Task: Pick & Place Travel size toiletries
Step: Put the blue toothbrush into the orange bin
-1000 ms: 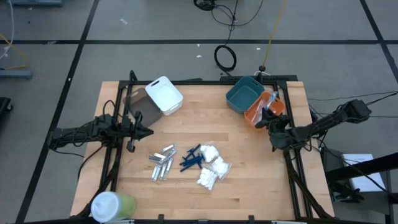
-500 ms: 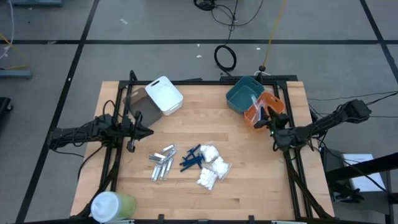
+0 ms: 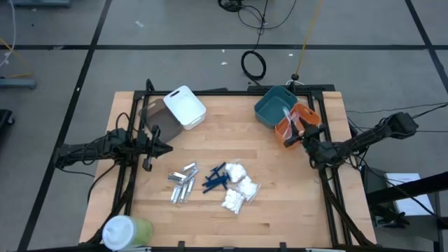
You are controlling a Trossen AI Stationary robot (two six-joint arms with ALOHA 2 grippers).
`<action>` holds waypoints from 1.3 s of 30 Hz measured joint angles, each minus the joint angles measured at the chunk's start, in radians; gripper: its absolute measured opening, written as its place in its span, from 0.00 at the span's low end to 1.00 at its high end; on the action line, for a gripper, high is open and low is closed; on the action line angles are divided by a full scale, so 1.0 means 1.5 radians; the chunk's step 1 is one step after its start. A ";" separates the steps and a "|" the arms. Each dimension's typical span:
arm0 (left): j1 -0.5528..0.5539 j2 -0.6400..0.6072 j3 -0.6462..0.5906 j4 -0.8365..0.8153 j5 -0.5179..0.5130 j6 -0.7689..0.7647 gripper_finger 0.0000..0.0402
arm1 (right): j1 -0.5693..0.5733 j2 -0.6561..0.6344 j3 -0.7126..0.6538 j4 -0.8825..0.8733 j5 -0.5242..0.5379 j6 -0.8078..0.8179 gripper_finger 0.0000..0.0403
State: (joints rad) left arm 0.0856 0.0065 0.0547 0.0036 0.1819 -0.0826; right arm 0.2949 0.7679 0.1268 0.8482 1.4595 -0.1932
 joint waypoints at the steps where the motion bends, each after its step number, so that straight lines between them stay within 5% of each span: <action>1: 0.000 0.000 0.000 0.000 0.000 0.000 0.04 | -0.005 0.000 0.030 0.016 -0.006 -0.058 0.41; 9: 0.000 0.000 0.000 0.000 0.000 0.000 0.04 | -0.063 0.038 0.272 0.012 0.073 -0.453 0.40; 13: 0.000 0.000 0.000 0.000 0.000 0.000 0.04 | -0.068 0.081 0.349 0.007 0.074 -0.467 0.40; 19: 0.000 0.000 0.000 0.000 0.000 0.000 0.04 | -0.036 0.156 0.343 -0.037 -0.018 -0.234 0.40; 25: 0.000 0.000 0.000 0.000 0.000 0.000 0.04 | -0.055 0.217 0.346 -0.186 -0.347 0.006 0.40; 30: 0.000 0.000 0.000 0.000 0.000 0.000 0.04 | -0.142 0.216 0.480 -0.577 -0.482 0.223 0.40; 34: 0.000 0.000 0.000 0.000 0.000 0.000 0.04 | -0.259 0.245 0.585 -0.874 -0.668 0.350 0.40; 39: 0.000 0.000 0.000 0.000 0.000 0.000 0.04 | -0.406 0.268 0.624 -1.055 -0.706 0.363 0.40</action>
State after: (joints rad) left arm 0.0856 0.0066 0.0547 0.0036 0.1818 -0.0826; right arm -0.3140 1.1700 1.0622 -0.7347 0.4006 0.3514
